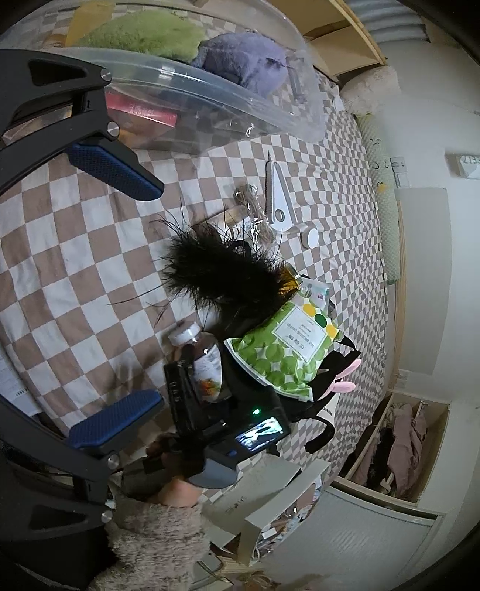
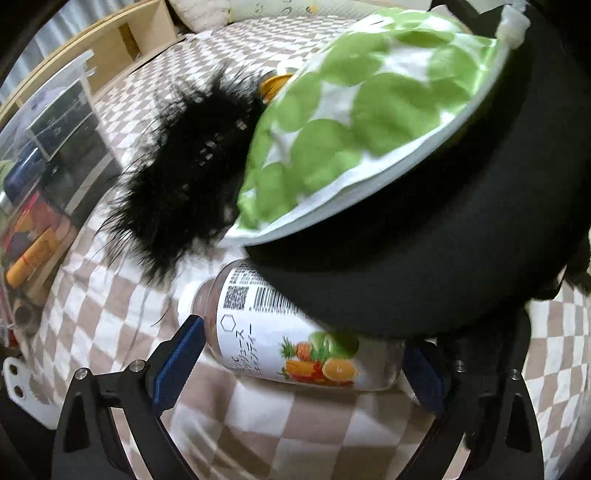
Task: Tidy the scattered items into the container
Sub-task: 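Lower the right gripper onto the lying vitamin jar and close it, then lift the vitamin jar with the right gripper and stand it upright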
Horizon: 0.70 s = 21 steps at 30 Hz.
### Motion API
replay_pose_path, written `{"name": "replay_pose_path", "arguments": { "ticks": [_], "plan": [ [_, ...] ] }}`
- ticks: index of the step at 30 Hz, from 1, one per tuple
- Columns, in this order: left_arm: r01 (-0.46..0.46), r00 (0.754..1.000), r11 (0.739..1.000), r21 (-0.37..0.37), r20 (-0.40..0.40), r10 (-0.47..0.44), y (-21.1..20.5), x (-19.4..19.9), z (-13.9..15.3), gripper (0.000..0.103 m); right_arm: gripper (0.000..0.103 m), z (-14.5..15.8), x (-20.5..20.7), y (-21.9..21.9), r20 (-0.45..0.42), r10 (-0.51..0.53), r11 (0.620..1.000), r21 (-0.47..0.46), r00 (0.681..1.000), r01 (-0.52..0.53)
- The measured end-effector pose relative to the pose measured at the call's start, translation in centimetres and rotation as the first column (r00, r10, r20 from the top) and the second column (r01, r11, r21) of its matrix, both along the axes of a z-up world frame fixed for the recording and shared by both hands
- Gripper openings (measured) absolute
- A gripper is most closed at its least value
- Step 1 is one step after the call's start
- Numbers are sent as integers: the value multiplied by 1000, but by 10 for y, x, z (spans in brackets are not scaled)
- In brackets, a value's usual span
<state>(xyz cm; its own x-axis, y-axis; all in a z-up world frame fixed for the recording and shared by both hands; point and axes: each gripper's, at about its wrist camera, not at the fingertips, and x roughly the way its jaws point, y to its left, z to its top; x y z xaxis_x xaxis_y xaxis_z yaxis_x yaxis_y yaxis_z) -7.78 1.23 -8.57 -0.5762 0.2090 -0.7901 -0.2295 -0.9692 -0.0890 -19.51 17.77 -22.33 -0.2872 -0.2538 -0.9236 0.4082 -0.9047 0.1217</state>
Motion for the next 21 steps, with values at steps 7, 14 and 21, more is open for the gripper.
{"name": "replay_pose_path", "arguments": {
  "ticks": [7, 14, 21],
  "plan": [
    [-1, 1000, 1000, -22, 29, 1, -2, 0, -9, 103, 97, 9, 47, -23, 195, 164, 978, -159, 967, -133],
    [39, 996, 993, -113, 84, -29, 7, 4, -32, 103, 96, 15, 57, -20, 251, 197, 970, -188, 948, -152],
    [69, 988, 982, -175, 150, -43, 17, 3, -54, 103, 96, -9, 40, 20, 421, 63, 923, -369, 905, 107]
  ]
}}
